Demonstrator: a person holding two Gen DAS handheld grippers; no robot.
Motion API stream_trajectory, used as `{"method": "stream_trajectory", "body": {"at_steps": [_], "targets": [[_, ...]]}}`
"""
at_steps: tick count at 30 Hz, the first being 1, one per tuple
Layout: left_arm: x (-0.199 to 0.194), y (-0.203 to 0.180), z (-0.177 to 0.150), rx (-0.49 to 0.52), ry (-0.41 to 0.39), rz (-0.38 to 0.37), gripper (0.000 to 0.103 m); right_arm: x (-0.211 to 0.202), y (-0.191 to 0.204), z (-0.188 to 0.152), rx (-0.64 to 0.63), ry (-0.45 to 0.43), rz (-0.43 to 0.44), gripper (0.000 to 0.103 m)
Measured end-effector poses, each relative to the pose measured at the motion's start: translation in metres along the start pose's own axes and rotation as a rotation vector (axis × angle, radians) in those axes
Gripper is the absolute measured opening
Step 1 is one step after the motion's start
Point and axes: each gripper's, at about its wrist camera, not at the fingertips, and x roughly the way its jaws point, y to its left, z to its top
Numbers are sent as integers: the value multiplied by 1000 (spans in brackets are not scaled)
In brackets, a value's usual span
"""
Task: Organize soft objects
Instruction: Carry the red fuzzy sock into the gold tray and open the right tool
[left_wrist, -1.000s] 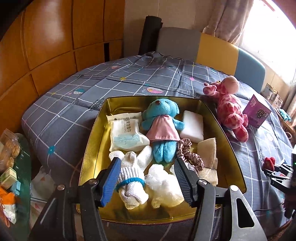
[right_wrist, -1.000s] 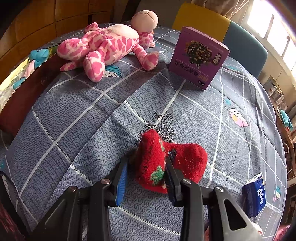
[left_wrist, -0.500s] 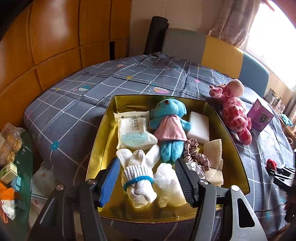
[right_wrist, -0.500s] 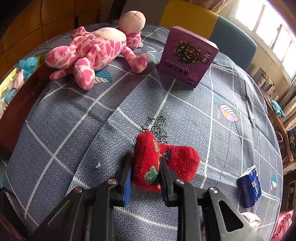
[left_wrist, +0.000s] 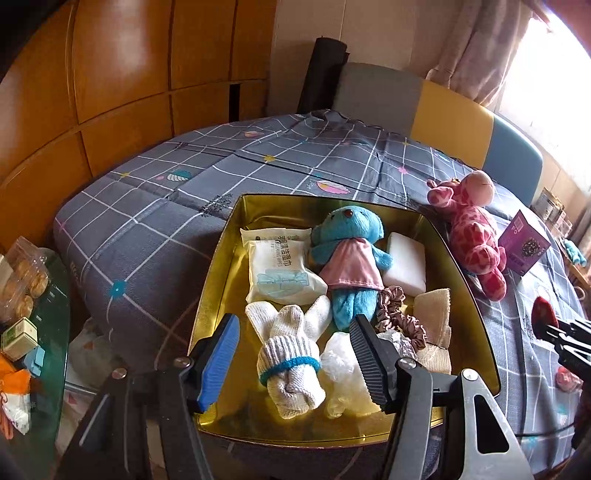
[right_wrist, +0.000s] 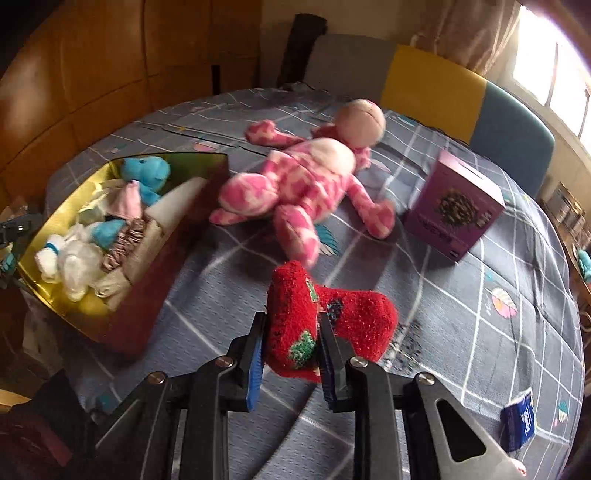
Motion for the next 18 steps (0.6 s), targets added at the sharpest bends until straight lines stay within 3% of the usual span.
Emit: {"method": "stream_trajectory", "body": {"at_steps": [5, 10, 13, 18], "targets": [[-3, 7, 3, -21, -16, 4, 63, -6, 59, 32, -72, -64, 141, 24], [-3, 12, 5, -38, -22, 9, 63, 8, 112, 61, -120, -72, 261, 25], [-1, 13, 4, -41, -13, 6, 63, 36, 139, 70, -120, -5, 311, 25], [4, 14, 2, -37, -2, 15, 63, 85, 166, 69, -116, 109, 282, 27]]}}
